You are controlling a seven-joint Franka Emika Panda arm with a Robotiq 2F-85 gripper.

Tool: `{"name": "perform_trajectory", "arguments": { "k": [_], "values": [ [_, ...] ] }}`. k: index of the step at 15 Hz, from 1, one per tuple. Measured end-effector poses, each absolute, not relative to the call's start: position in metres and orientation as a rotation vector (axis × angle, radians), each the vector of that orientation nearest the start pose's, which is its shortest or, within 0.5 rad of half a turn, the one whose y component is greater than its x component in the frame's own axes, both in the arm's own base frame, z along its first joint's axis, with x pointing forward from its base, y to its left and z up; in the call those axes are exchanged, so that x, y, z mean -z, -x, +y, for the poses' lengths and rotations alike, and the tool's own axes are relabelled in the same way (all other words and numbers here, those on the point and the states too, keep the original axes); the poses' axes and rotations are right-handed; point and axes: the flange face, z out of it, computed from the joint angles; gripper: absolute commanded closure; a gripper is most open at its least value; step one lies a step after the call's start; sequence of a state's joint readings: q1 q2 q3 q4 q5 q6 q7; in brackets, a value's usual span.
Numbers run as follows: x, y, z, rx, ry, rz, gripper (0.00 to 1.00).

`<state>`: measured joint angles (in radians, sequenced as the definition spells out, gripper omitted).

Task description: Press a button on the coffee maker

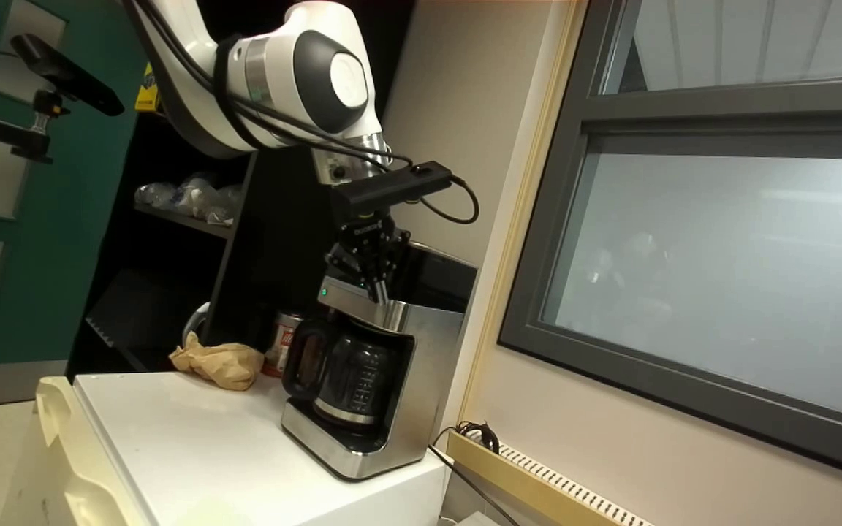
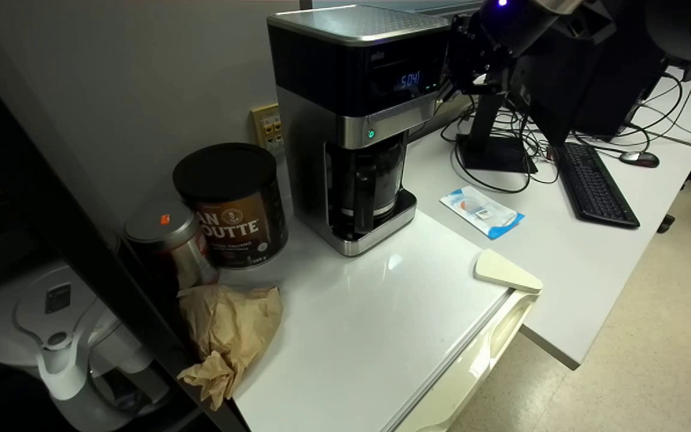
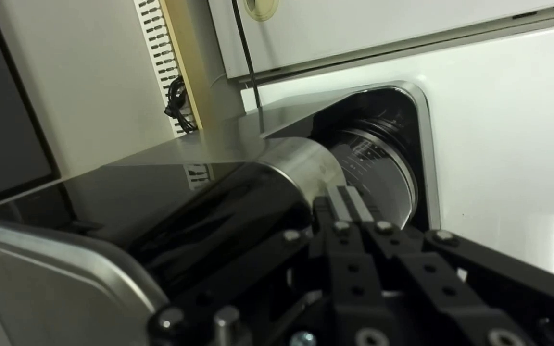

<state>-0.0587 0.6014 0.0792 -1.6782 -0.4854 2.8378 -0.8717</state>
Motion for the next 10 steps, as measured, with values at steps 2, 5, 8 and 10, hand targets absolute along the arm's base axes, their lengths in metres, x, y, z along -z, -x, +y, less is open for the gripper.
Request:
{"name": "perform_trajectory", "arguments": {
  "k": [2,5,8,10],
  "values": [
    [-0.3116,-0.7225,0.0317,0.723,2.79,-2.112,1.0],
    [-0.313,-0.725,0.0341,0.692,2.784,-2.122,1.0],
    [-0.3139,-0.7284,0.035,0.666,2.785,-2.122,1.0],
    [-0.3138,-0.7307,0.0351,0.659,2.785,-2.12,1.0]
  ]
}}
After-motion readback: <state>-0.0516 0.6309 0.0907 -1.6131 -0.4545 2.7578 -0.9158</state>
